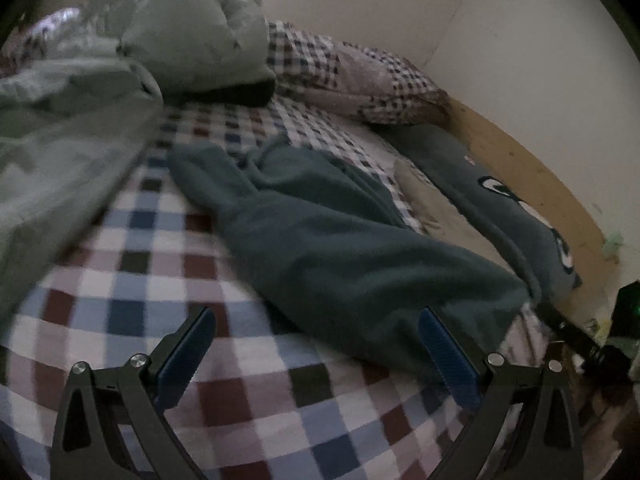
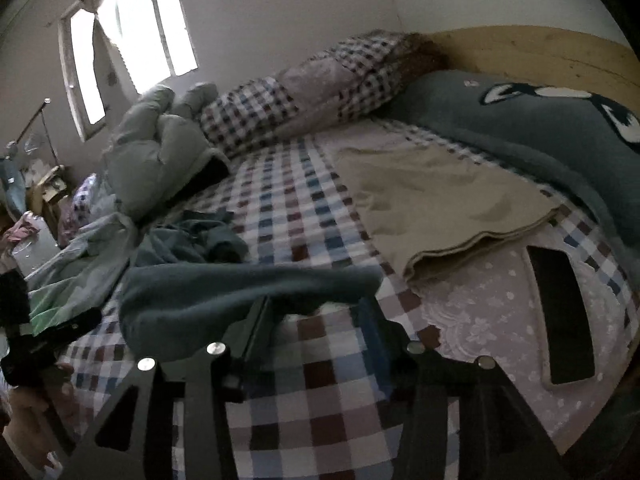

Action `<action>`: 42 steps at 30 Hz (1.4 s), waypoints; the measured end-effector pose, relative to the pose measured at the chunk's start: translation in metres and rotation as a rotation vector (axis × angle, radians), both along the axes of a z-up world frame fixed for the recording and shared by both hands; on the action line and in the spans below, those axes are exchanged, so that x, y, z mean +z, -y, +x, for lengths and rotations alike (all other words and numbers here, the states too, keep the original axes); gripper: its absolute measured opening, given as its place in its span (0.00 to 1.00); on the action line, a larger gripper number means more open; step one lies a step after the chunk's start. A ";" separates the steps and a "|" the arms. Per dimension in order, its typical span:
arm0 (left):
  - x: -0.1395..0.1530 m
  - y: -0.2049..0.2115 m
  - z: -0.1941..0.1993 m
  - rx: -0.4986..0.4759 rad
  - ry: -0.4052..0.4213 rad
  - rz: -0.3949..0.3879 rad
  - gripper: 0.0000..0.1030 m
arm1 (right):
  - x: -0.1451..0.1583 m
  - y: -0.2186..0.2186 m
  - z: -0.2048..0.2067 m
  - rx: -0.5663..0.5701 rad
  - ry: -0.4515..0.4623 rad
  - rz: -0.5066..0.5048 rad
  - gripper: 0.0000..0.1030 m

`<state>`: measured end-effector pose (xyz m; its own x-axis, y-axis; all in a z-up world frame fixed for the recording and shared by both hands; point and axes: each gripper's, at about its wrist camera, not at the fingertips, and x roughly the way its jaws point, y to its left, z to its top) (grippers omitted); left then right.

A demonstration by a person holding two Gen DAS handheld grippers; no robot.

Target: Fold clothes

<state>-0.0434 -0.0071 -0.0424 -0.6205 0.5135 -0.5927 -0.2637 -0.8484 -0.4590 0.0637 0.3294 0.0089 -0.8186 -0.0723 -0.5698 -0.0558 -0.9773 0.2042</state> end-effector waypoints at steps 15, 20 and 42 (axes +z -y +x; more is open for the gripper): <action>-0.014 -0.023 -0.014 -0.031 0.069 0.065 0.60 | -0.023 0.128 0.007 0.421 -0.048 0.369 0.46; -0.015 -0.019 -0.014 -0.025 0.075 0.085 0.32 | -0.032 0.131 0.003 0.426 -0.026 0.393 0.46; 0.036 -0.013 0.014 -0.089 -0.092 0.163 0.04 | -0.030 0.140 0.007 0.373 -0.088 0.521 0.07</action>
